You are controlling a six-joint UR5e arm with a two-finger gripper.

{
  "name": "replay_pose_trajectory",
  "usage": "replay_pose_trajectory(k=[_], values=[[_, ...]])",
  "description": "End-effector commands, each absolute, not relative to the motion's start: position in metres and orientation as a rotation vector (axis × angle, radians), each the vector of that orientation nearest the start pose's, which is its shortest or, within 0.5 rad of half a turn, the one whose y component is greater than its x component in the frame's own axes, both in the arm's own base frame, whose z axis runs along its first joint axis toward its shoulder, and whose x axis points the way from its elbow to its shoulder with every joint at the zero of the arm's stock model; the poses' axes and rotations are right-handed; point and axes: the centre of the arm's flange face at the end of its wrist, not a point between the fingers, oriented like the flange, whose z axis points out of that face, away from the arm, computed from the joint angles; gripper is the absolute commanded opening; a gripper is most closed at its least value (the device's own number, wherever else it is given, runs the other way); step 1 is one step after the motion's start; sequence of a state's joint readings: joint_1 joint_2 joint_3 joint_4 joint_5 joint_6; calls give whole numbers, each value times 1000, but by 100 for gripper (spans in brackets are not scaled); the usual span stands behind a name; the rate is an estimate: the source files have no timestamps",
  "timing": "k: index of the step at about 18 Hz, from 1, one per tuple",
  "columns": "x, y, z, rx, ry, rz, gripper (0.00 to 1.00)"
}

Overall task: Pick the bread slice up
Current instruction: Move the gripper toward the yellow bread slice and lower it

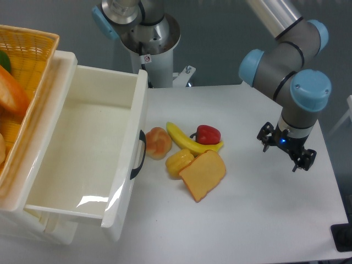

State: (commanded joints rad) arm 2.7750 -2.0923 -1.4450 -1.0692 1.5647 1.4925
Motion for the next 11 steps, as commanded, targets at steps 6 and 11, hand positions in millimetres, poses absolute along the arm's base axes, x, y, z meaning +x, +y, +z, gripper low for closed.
replay_pose_trajectory(k=[6, 11], values=[[-584, 371, 291, -3080, 402, 150, 100], [-569, 377, 283, -2973, 388, 127, 100]])
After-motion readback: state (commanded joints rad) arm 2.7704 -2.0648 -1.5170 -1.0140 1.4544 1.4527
